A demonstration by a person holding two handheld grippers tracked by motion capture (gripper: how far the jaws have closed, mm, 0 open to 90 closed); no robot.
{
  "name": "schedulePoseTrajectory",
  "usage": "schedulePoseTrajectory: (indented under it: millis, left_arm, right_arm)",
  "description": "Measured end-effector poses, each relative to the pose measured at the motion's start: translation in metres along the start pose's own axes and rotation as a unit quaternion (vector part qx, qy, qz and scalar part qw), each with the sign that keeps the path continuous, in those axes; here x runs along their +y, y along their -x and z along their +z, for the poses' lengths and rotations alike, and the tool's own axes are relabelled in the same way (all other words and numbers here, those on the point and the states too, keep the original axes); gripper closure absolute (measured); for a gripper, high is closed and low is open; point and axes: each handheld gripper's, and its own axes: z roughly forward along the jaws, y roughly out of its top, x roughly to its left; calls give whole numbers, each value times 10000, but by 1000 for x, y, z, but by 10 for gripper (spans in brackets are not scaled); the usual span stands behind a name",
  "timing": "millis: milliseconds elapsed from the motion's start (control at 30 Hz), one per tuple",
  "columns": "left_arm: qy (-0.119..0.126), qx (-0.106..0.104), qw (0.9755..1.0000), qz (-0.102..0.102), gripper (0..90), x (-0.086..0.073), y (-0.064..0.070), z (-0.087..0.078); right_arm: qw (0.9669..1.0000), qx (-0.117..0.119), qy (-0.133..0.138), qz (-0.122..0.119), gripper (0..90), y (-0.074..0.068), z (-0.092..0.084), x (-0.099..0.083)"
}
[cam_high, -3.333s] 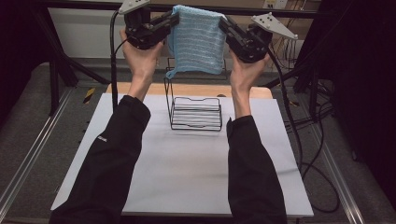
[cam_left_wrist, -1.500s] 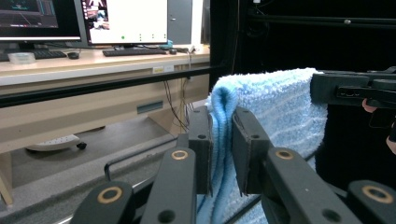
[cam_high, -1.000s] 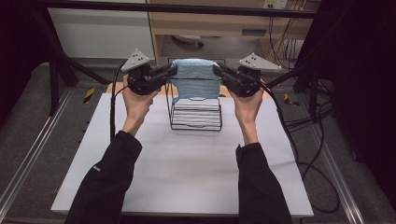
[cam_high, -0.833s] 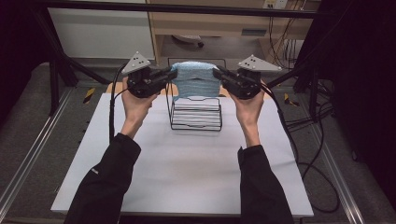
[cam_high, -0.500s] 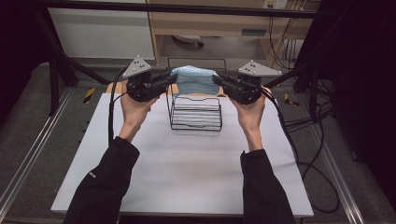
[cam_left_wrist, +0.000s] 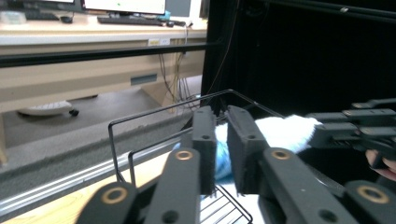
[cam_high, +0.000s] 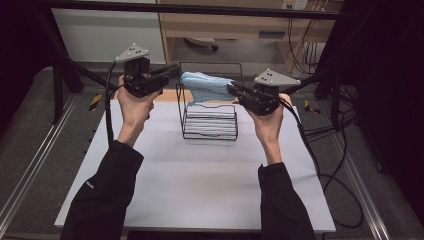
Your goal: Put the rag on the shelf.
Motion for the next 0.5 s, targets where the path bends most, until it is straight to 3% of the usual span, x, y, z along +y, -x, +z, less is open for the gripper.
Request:
schedulePoseTrajectory:
  millis: [133, 267, 500]
  left_arm:
    - [-160, -89, 9997, -131, 869, 7, 0, 12]
    - [-415, -12, 9991, -67, 884, 9, 2, 25]
    - [-613, -122, 9980, 71, 890, -1, 4, 30]
  right_arm:
    - [10000, 23, -20, -18, 803, 0, 0, -1]
    - [10000, 51, -35, -40, 802, 0, 0, -3]
    - [9999, 67, -56, -56, 796, 0, 0, -6]
